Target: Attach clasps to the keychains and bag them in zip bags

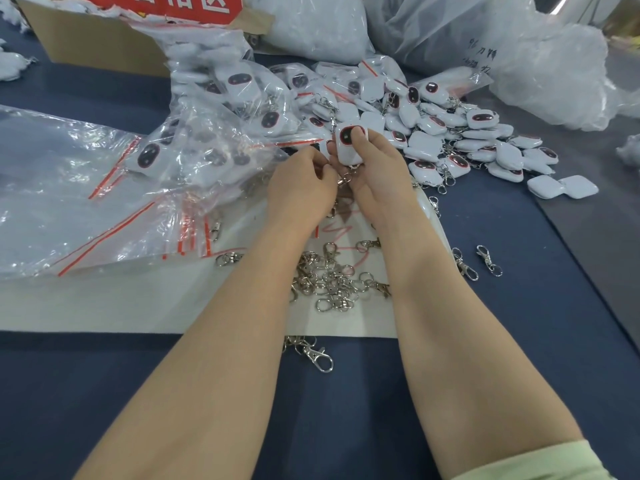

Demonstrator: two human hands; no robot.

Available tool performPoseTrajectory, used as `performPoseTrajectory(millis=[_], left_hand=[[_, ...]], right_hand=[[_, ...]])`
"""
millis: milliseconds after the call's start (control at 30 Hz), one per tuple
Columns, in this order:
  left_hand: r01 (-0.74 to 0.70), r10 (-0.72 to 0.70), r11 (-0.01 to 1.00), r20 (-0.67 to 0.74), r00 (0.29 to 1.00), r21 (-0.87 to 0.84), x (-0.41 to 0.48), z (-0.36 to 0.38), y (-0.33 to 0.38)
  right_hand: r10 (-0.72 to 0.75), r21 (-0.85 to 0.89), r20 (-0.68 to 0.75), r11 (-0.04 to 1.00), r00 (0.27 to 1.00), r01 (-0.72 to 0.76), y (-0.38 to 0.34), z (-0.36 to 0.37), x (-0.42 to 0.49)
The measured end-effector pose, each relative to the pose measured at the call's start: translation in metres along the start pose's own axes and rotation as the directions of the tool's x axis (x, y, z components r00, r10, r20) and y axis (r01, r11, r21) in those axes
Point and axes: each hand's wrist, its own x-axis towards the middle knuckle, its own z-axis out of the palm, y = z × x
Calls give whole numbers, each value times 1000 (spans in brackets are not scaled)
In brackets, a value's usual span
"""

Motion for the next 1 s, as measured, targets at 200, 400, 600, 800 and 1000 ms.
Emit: performPoseTrajectory(millis=[200,400,600,800,1000], left_hand=[[-5,5,1000,-1,1000,1,2,2,-3],[-1,1,1000,-9,1000,8,3,2,-4],[-1,1,1000,-12,1000,-1,2,1,-2],[-10,10,1000,-13,1000,10,2,1,-2],[-25,25,1000,-14,1000,4,2,2,-3]], right_hand=[[-49,-107,-3,993,999,48,2,1,-1],[-68,-184,30,980,997,72,4,0,0],[-2,-52,-4,999,1000,1,1,1,1],[-10,-75,-5,997,1000,9,0,2,-1],[54,133,-38,990,998,-48,-2,3,1]])
